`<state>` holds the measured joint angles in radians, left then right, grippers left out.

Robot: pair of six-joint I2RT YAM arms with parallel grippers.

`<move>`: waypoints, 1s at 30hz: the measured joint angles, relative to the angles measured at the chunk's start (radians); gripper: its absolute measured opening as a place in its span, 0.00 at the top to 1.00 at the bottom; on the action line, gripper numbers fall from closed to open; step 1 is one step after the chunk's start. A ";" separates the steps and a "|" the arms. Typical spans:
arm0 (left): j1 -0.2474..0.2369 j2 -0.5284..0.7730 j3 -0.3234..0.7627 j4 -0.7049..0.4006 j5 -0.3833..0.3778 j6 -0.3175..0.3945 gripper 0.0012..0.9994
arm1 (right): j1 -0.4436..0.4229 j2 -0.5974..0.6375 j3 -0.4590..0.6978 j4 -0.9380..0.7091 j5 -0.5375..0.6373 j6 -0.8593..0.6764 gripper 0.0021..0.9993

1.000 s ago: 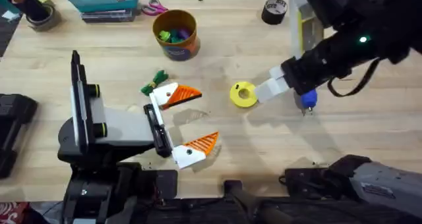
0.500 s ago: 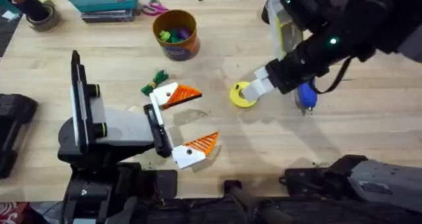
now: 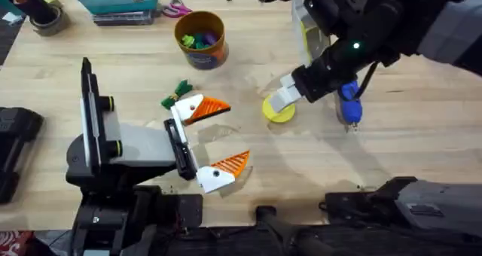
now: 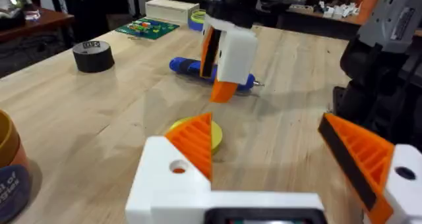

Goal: Pick up the gripper from the table and insert it into the empty holder that is missing its gripper. Then pick up a screw, insert it into the mounting hole, and use the screwdriver to tighten it. Finally, clean up the table by picking up the vegetable and placing it into the bucket.

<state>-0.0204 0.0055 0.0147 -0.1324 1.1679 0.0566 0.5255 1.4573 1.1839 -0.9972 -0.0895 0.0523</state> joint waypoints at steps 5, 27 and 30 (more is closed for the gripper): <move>0.000 0.000 0.000 0.000 0.000 0.000 0.01 | 0.000 0.024 0.000 0.012 0.000 0.000 0.00; 0.000 0.000 0.000 0.000 0.000 0.000 0.01 | 0.002 0.122 0.001 0.099 0.007 0.000 0.00; 0.000 0.000 0.000 0.000 0.000 0.000 0.01 | 0.007 0.137 0.001 0.105 0.007 0.000 0.00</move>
<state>-0.0204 0.0053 0.0147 -0.1324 1.1679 0.0566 0.5326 1.5948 1.1847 -0.8923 -0.0822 0.0525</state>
